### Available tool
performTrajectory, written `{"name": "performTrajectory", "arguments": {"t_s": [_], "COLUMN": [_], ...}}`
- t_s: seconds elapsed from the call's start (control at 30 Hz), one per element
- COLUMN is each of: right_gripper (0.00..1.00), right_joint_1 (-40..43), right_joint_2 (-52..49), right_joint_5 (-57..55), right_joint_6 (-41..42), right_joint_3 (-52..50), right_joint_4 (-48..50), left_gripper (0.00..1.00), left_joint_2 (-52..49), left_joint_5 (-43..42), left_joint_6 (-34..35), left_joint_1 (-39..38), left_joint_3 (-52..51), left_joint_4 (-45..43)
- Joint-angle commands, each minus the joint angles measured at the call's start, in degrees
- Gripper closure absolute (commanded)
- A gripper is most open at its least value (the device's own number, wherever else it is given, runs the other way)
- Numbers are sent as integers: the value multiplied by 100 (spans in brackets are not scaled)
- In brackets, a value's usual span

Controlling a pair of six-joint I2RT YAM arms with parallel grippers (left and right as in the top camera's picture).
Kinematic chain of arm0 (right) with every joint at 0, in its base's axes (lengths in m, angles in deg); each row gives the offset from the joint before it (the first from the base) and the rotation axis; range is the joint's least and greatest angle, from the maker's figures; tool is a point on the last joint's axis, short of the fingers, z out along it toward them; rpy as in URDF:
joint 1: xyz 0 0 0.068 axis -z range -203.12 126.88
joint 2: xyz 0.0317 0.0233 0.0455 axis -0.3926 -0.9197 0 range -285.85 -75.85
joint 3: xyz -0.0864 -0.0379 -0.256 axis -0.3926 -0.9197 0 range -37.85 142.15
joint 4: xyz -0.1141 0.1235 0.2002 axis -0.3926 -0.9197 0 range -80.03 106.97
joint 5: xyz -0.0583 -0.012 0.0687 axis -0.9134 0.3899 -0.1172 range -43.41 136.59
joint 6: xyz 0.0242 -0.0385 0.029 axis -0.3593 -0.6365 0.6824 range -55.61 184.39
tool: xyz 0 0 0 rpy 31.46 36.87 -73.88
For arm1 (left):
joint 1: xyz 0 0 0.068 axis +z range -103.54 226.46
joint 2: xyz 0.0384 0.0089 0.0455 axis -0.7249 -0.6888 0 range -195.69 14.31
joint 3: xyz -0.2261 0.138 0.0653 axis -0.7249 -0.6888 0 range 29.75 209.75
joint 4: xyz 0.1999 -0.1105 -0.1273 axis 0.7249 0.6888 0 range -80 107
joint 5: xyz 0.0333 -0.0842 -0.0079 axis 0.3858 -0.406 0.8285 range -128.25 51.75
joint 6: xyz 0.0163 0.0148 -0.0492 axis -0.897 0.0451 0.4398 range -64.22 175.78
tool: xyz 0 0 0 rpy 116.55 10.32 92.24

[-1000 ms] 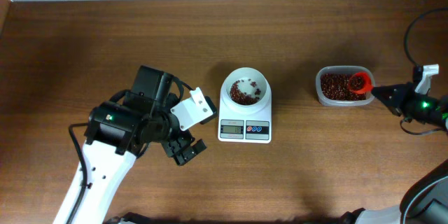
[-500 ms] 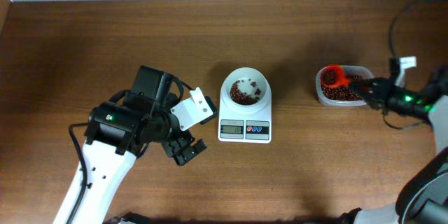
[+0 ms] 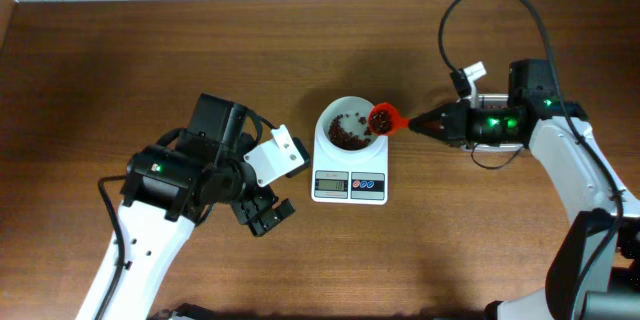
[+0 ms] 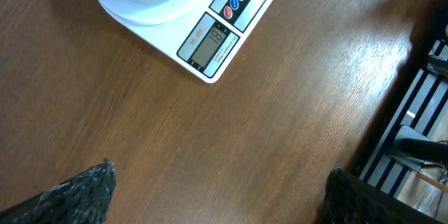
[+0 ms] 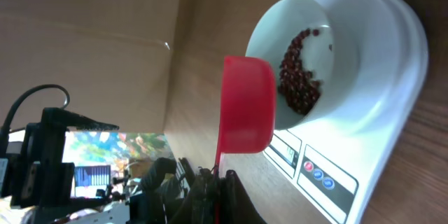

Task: Scoop and weigh 50g on scale
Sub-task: 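Carry the scoop with the right gripper over the scale bowl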

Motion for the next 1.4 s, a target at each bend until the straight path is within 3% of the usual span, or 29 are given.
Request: {"name": "performTrajectory", "arguments": {"t_s": [0.0, 0.27, 0.43, 0.7, 0.8, 0.87, 0.93, 1.0, 1.03, 1.37], "right_gripper": [96, 96, 96, 96, 96, 96, 96, 96, 96, 96], "right_joint_1": [-267, -765, -839, -848, -848, -907, -944, -1029, -1062, -1067], "right_joint_2": [-50, -52, -52, -52, -52, -52, -52, -52, -52, -52], "right_joint_5": [39, -1259, -1261, -732, -1290, -815, -1504, -1032, -1547, -1279], "right_joint_6": [223, 52, -756, -1145, -643, -1091, -428, -903, -496, -619], "right_joint_3": [13, 13, 13, 13, 13, 13, 13, 13, 13, 13], "right_joint_4": [275, 966, 1172, 1213, 1255, 1298, 1318, 1405, 1403, 1405], "left_gripper": [1, 1, 1, 1, 1, 1, 1, 1, 1, 1], "left_joint_2": [-9, -9, -9, -9, -9, -9, -9, -9, -9, -9], "left_joint_5": [0, 0, 0, 0, 0, 0, 0, 0, 0, 0], "left_joint_6": [-90, -90, -90, -90, -90, -90, -90, -90, -90, -90], "left_joint_1": [35, 35, 35, 35, 35, 35, 35, 35, 35, 35], "left_joint_3": [-33, -33, -33, -33, -33, -33, -33, -33, -33, -33], "left_joint_4": [7, 7, 7, 7, 7, 7, 7, 7, 7, 7]}}
